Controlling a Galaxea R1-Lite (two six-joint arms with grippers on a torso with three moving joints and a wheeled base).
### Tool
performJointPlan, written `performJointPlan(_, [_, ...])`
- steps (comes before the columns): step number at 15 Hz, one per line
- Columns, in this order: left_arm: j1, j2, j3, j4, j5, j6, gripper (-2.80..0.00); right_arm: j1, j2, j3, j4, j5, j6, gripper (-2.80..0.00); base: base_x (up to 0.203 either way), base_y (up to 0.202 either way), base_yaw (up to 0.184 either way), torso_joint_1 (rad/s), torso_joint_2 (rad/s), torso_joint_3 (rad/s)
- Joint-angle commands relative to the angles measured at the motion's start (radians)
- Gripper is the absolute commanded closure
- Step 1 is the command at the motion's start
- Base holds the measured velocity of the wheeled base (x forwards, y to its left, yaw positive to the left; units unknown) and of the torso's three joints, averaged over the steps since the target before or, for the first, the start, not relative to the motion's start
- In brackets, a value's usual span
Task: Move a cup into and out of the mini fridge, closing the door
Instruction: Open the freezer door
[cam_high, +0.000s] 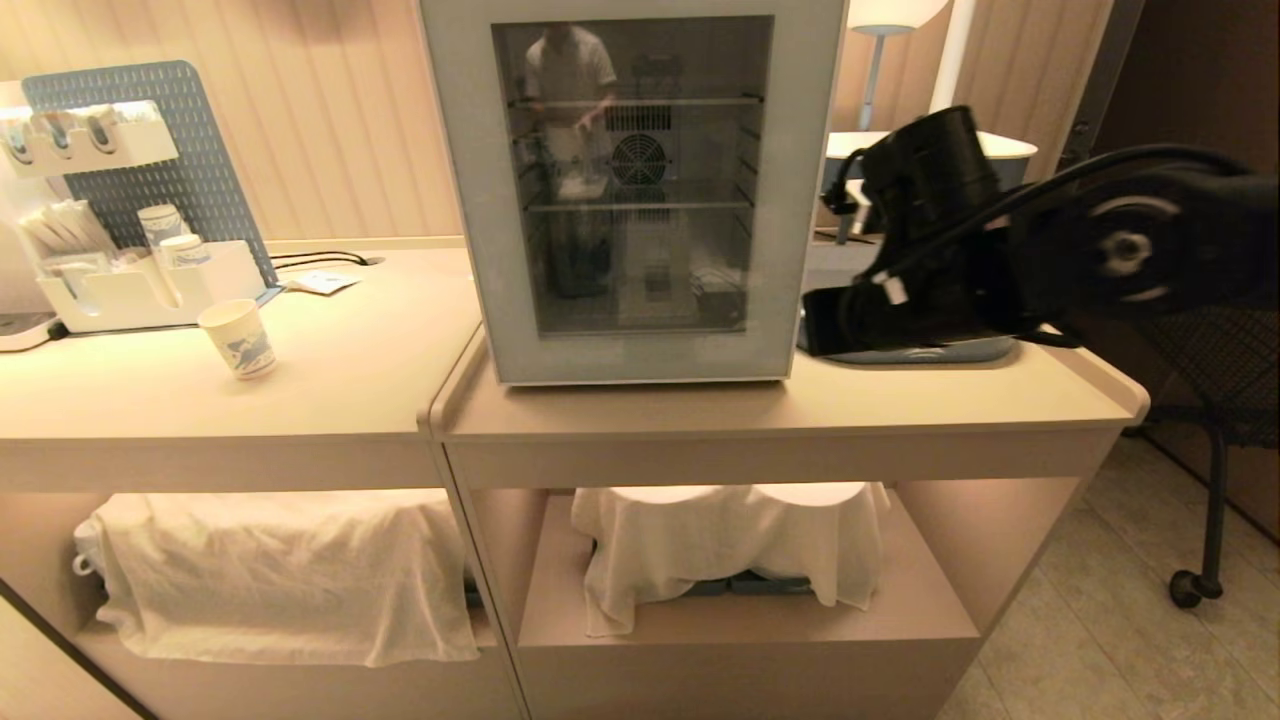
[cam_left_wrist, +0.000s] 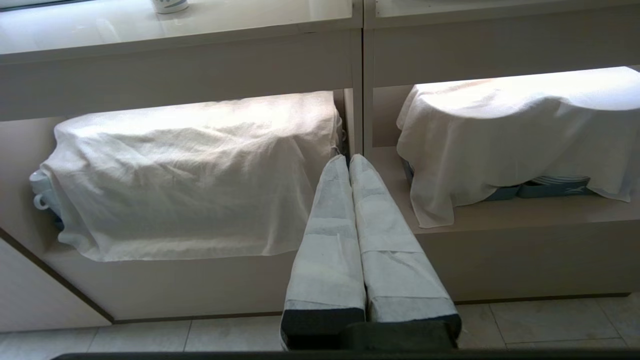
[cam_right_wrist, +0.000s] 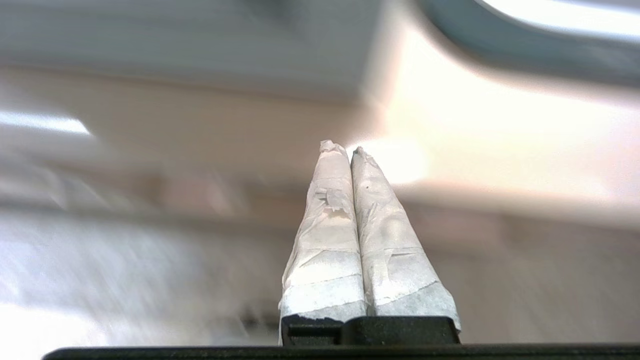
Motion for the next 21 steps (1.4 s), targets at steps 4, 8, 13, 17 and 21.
performJointPlan(4, [-0.001, 0.000, 0.000, 0.000, 0.000, 0.000, 0.00, -0.215, -0.787, 0.660, 0.077, -0.014, -0.085, 0.00, 0.000, 0.000, 0.000, 0.000, 0.00, 0.000])
performJointPlan(8, [-0.001, 0.000, 0.000, 0.000, 0.000, 0.000, 0.00, -0.463, -1.320, 1.145, -0.075, 0.052, -0.196, 0.00, 0.000, 0.000, 0.000, 0.000, 0.00, 0.000])
performJointPlan(13, [0.001, 0.000, 0.000, 0.000, 0.002, -0.006, 0.00, -0.678, -1.594, 1.533, -0.374, 0.227, -0.279, 0.00, 0.000, 0.000, 0.000, 0.000, 0.00, 0.000])
performJointPlan(17, [0.000, 0.000, 0.000, 0.000, 0.002, -0.005, 0.00, -0.672, -1.594, 1.632, -0.447, 0.372, -0.298, 0.00, 0.000, 0.000, 0.000, 0.000, 0.00, 0.000])
performJointPlan(21, [-0.001, 0.000, 0.000, 0.000, 0.003, -0.012, 0.00, -0.616, -1.597, 1.632, -0.451, 0.376, -0.315, 0.00, 0.000, 0.000, 0.000, 0.000, 0.00, 0.000])
